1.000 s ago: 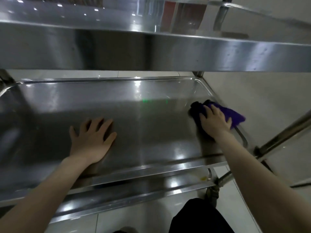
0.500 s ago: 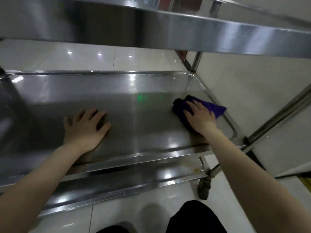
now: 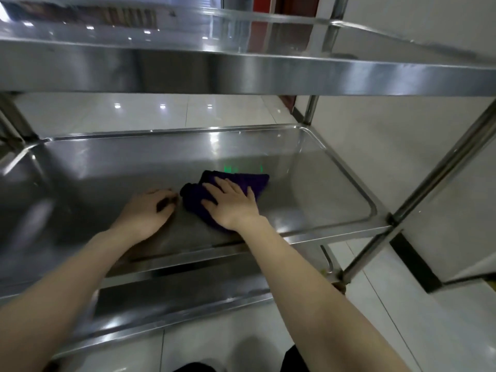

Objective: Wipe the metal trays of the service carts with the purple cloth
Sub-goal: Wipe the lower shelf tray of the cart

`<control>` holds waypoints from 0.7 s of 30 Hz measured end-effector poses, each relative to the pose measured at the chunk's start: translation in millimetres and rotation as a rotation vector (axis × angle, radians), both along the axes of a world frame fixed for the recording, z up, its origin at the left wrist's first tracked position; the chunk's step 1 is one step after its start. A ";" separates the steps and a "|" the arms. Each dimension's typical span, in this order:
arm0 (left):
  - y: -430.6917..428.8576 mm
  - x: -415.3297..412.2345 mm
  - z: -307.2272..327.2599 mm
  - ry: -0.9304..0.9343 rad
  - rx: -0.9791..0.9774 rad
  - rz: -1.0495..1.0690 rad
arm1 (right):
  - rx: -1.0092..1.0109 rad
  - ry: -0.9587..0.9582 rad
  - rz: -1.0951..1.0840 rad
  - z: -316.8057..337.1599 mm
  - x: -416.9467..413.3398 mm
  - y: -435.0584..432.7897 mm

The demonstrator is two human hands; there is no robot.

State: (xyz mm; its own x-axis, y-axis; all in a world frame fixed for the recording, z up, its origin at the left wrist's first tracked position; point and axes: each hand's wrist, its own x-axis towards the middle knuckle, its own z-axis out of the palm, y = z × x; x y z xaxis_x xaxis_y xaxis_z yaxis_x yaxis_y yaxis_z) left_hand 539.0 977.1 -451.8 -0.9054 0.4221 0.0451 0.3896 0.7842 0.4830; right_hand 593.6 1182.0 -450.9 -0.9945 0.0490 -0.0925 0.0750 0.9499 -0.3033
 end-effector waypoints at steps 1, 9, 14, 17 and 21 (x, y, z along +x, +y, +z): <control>-8.9 0.3 1.5 -0.004 -0.070 -0.045 | -0.002 0.023 -0.013 -0.6 5.1 12.2; -14.7 30.0 -17.0 0.177 -0.242 -0.051 | 0.067 0.036 -0.554 -3.3 115.3 220.4; -16.7 28.9 -17.7 0.195 -0.235 -0.037 | 0.111 0.063 -0.510 -4.3 121.4 182.8; -15.3 33.0 -12.9 0.189 -0.234 -0.038 | 0.114 0.143 -0.312 -8.9 88.8 90.4; -16.7 43.0 -2.2 0.219 -0.174 -0.041 | 0.036 0.115 -0.056 -10.5 51.4 -19.7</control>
State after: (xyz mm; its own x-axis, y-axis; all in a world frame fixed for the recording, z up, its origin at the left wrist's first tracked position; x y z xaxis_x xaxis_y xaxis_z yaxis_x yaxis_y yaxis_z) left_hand 581.9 960.4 -454.0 -0.8642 0.4764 0.1618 0.5028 0.8295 0.2433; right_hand 645.0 1162.3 -461.5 -0.9940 0.1063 0.0251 0.0952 0.9556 -0.2788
